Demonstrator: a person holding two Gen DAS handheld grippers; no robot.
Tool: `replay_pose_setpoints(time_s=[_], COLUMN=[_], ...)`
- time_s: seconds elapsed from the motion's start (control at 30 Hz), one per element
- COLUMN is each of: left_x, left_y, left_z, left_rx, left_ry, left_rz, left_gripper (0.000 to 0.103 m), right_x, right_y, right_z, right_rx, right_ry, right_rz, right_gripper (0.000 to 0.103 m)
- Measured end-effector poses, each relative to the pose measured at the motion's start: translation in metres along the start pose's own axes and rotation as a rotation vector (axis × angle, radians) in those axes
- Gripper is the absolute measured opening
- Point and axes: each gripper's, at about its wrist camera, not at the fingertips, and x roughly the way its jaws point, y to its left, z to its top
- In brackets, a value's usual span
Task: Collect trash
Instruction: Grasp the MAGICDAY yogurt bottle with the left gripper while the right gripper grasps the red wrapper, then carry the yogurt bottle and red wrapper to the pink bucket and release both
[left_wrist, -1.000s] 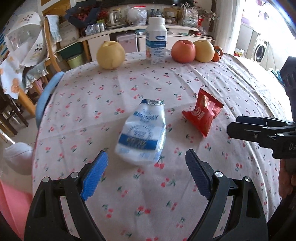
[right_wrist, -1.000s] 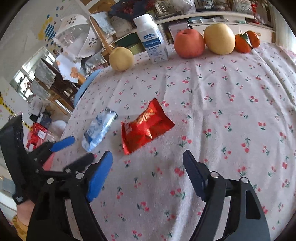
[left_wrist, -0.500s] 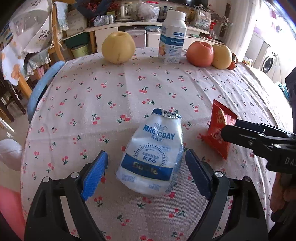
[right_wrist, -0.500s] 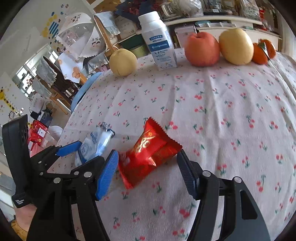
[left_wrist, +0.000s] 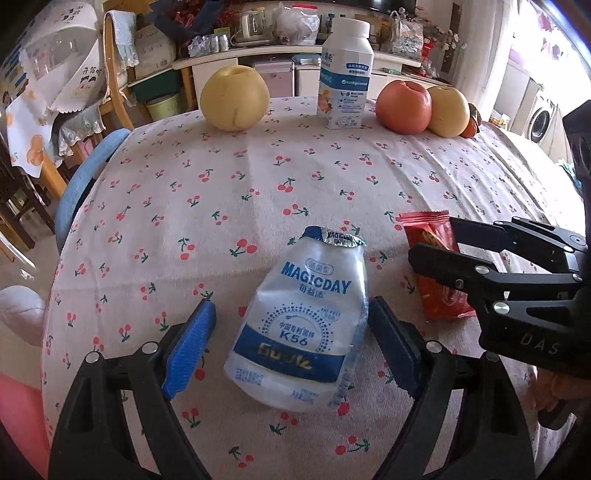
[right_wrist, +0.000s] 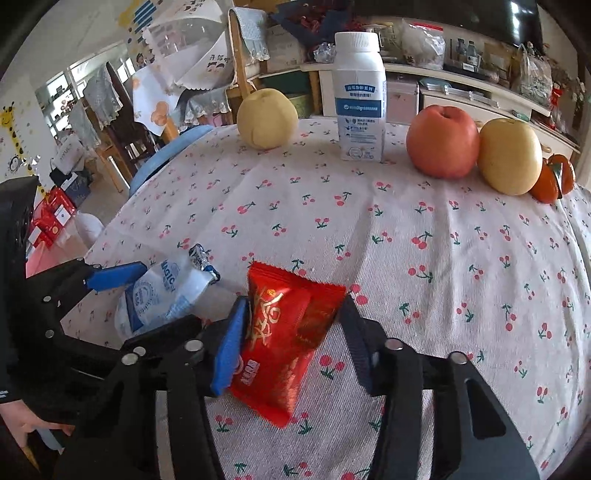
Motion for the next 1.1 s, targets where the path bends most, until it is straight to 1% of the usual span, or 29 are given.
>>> replay_pose_setpoints(time_s=[0.07,0.1,0.13,0.2,0.3,0.43,0.8,1.1], left_x=[0.000,-0.001,-0.002,-0.004,-0.005,-0.007,-0.017,-0.039], left_y=[-0.001,-0.002,-0.002,-0.002,-0.002,-0.003,0.003,0.013], left_z=[0.000,0.000,-0.001,-0.001,-0.003,-0.005,-0.016,-0.027], left_rx=[0.002,0.003,0.003,-0.003,-0.016,-0.029,-0.071,-0.106], left_ry=[-0.004,-0.009,-0.014,-0.025,-0.034,-0.036,-0.043,-0.083], left_rz=[0.002,0.004,0.004,0.009,0.014,0.022,0.033,0.022], left_gripper=[0.082,0.077,0.074,0.065,0.063,0.062,0.060,0.060], right_x=[0.000,-0.001,-0.002,-0.004,-0.011,-0.020,-0.032,-0.052], right_y=[0.000,0.000,0.000,-0.001,-0.005,-0.006,0.006,0.019], right_z=[0.001,0.000,0.000,0.000,0.000,-0.001,-0.011,-0.023], right_rx=[0.001,0.001,-0.002,-0.005,0.014,0.013,-0.038,-0.063], right_ry=[0.008,0.010,0.010,0.007,-0.015,-0.038,-0.052,-0.082], right_rz=[0.008,0.008,0.004,-0.001,0.020,0.028,0.005,-0.002], right_gripper=[0.047,0.044,0.044,0.044,0.042,0.042,0.041,0.040])
